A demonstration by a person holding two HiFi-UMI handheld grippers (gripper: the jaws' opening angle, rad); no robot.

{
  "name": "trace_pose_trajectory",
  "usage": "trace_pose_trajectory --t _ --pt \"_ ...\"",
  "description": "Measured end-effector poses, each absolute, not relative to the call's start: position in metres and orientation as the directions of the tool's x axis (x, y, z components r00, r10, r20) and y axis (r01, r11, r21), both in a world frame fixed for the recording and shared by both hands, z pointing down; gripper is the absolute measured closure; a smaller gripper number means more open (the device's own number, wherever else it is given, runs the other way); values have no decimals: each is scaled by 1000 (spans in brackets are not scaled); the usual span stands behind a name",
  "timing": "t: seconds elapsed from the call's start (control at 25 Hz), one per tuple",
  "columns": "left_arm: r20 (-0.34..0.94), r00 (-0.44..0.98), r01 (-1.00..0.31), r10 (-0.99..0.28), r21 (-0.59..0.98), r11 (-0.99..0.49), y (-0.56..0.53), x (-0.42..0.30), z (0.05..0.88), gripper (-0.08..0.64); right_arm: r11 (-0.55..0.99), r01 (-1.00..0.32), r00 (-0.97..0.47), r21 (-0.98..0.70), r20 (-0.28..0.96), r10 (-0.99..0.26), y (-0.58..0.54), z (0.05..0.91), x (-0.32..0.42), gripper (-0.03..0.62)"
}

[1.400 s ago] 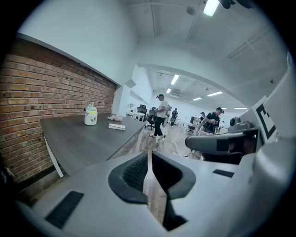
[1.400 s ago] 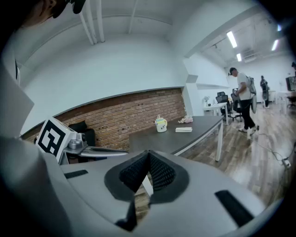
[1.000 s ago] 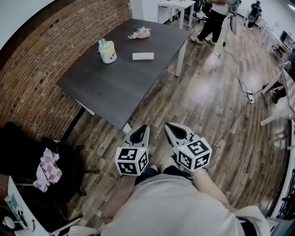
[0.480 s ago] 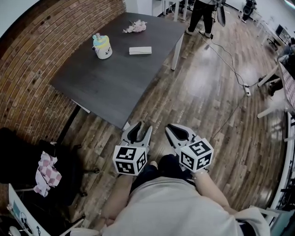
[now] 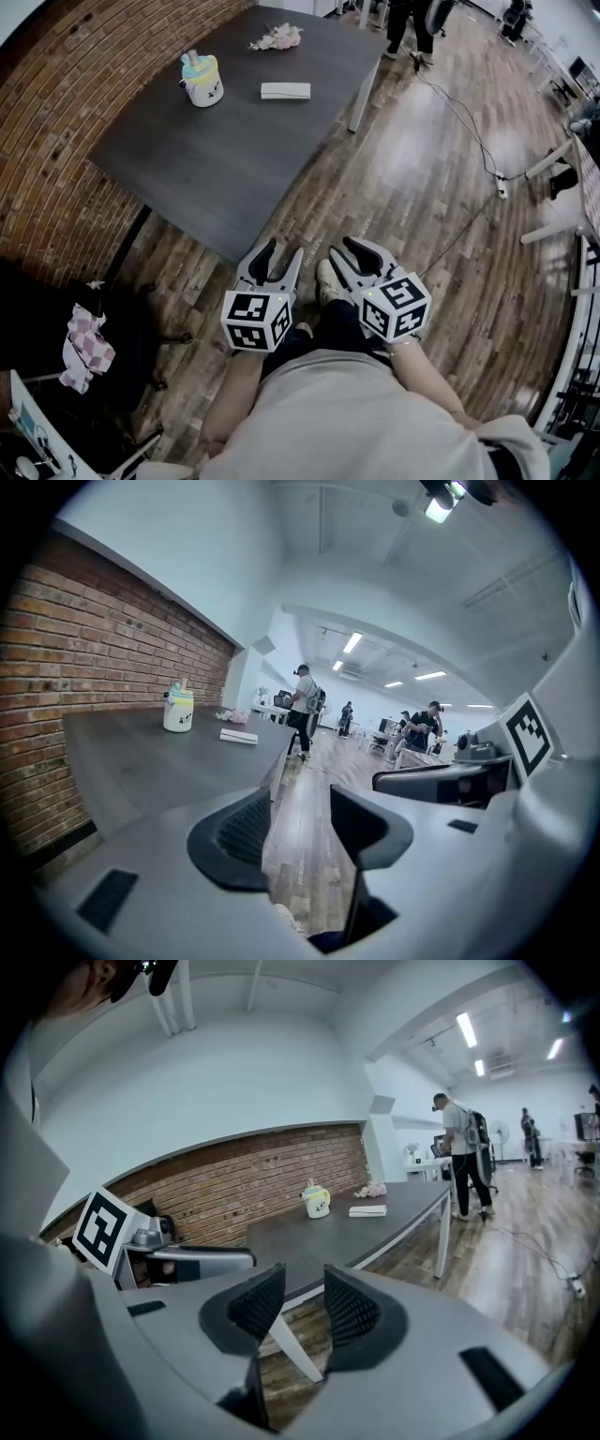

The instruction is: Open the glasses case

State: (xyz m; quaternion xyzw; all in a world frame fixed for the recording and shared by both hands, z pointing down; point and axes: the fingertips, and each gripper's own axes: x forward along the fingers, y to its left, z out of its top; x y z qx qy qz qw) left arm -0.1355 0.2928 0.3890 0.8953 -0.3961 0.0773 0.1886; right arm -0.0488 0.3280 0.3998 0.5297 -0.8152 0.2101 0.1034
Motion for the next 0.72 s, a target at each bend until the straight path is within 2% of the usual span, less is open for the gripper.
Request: trace_pose_trajectory --t 0.72 --pt "254 598 -800 -760 233 -552 107 -47 361 362 452 -869 -495 -203 328 -805 132 368 38 453"
